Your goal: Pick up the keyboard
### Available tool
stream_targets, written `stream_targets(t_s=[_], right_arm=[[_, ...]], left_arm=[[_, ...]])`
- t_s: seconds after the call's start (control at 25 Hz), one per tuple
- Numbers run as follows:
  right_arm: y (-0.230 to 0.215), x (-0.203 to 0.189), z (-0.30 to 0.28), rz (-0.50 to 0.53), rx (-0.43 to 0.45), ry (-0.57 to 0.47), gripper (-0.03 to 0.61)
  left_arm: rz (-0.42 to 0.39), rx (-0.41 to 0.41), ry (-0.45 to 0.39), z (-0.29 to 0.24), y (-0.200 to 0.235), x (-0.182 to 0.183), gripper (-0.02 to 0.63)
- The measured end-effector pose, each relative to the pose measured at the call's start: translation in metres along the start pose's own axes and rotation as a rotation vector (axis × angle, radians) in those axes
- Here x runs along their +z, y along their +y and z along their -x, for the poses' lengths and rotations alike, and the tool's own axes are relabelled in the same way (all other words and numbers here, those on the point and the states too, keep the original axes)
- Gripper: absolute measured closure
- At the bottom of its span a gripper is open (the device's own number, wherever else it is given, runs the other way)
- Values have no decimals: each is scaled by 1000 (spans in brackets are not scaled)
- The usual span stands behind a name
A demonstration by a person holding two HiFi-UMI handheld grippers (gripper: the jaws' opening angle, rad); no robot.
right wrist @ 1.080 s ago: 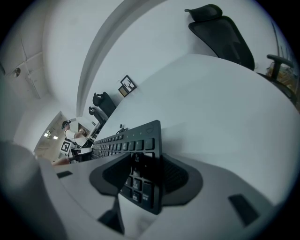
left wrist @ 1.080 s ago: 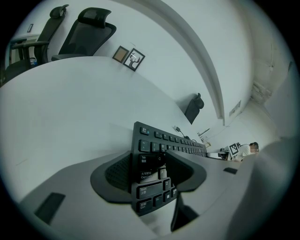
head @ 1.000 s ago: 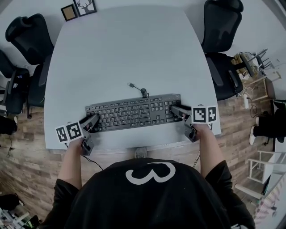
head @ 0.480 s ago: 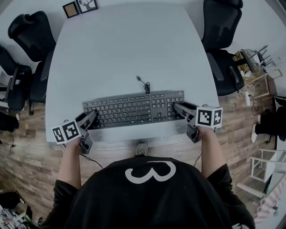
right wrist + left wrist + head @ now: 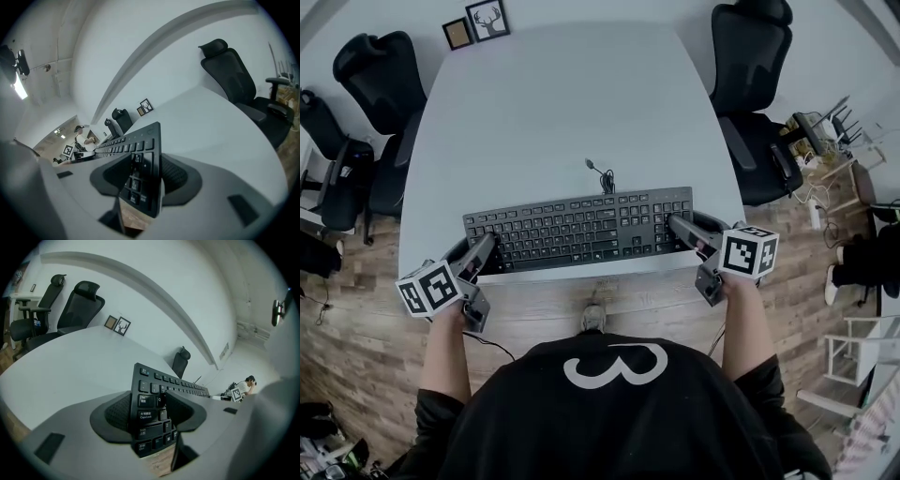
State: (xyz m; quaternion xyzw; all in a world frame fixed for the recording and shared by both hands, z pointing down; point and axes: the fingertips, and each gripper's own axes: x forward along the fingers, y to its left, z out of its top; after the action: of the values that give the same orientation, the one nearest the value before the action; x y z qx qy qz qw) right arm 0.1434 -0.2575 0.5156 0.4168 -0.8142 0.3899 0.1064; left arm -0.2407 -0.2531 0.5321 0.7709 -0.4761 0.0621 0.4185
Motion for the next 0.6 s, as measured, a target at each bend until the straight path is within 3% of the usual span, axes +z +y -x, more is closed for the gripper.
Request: stream_targets(t_s=[0.6], right_arm=[[18, 14, 16, 103, -25, -128, 397]], left_arm=[[-21, -83, -121, -2, 4, -1, 388]])
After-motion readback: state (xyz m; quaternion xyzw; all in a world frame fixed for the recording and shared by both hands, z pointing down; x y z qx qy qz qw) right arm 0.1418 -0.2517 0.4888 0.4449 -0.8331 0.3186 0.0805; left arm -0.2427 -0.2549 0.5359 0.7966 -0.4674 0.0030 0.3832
